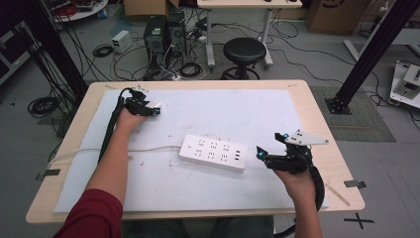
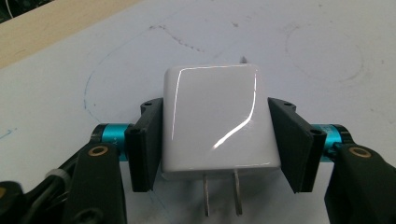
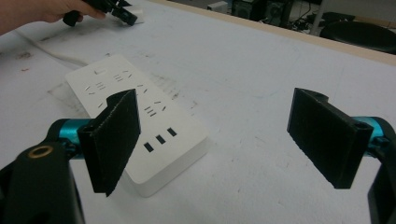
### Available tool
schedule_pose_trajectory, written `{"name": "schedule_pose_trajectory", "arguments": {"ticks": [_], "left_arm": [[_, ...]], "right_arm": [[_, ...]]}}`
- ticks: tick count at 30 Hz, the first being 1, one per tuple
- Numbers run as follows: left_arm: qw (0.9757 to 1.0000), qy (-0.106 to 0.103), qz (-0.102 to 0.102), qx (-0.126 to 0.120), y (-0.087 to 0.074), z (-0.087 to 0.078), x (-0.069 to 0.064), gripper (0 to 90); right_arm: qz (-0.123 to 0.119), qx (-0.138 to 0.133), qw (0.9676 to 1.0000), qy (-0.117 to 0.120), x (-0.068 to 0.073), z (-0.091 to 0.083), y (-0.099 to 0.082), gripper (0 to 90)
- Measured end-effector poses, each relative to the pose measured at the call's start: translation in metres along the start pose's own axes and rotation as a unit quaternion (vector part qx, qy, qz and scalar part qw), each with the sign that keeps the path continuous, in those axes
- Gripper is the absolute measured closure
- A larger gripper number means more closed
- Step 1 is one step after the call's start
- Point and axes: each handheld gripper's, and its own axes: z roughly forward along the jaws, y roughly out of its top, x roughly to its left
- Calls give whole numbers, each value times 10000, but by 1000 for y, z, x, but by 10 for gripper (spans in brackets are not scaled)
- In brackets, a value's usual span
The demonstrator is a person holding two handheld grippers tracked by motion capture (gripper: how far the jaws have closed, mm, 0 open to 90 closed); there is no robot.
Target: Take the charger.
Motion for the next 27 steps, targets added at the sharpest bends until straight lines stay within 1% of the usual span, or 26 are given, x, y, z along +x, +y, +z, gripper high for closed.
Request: {"name": "schedule_pose_trajectory", "arguments": {"ticks": [5, 6, 7, 8, 10, 13, 15, 16, 18, 19, 22, 23, 24, 25, 26, 27], "left_arm": [[10000, 14, 86, 35, 1, -1, -1, 424], [9999, 31, 128, 75, 1, -3, -1, 425], [9998, 26, 157, 77, 1, -5, -3, 425], [9998, -27, 174, 42, 2, -8, -4, 425], [9996, -58, 268, -2, 3, -17, -9, 425], [9992, -106, 374, -106, 5, -38, -18, 425], [9985, -174, 466, -242, 5, -54, -25, 425], [9980, -214, 514, -309, 4, -62, -29, 425], [9972, -257, 602, -362, 3, -79, -38, 425], [9969, -253, 636, -396, 3, -87, -43, 425], [9956, -282, 735, -510, 0, -112, -59, 425], [9949, -306, 780, -566, -1, -121, -64, 425], [9938, -325, 842, -647, -3, -129, -70, 424], [9938, -325, 842, -647, -3, -129, -70, 425], [9920, -392, 921, -762, -5, -144, -81, 425], [9909, -443, 963, -825, -7, -151, -87, 425]], "right_arm": [[19, -8, 10000, 9, -1, -1, 0, 175], [52, 13, 10000, 10, -1, -1, 0, 175], [42, 15, 10000, 13, -2, -1, -1, 175], [61, 22, 10000, 33, -2, -1, -1, 175], [62, 10, 10000, 73, -4, 0, 0, 175], [48, -9, 9999, 123, -5, 0, 2, 175], [21, -42, 9998, 180, -5, 1, 3, 175], [5, -36, 9998, 199, -5, 1, 4, 175], [1, -33, 9996, 269, -5, 2, 4, 175], [22, -20, 9996, 293, -4, 3, 4, 175], [-40, -19, 9992, 400, -2, 4, 3, 175], [-77, -16, 9992, 402, -1, 4, 3, 175], [-55, -3, 9991, 420, 0, 3, 3, 175], [-55, -3, 9991, 420, 0, 3, 3, 175], [-68, -28, 9990, 447, 1, 3, 3, 175], [-85, -31, 9989, 451, 2, 1, 3, 175]]}}
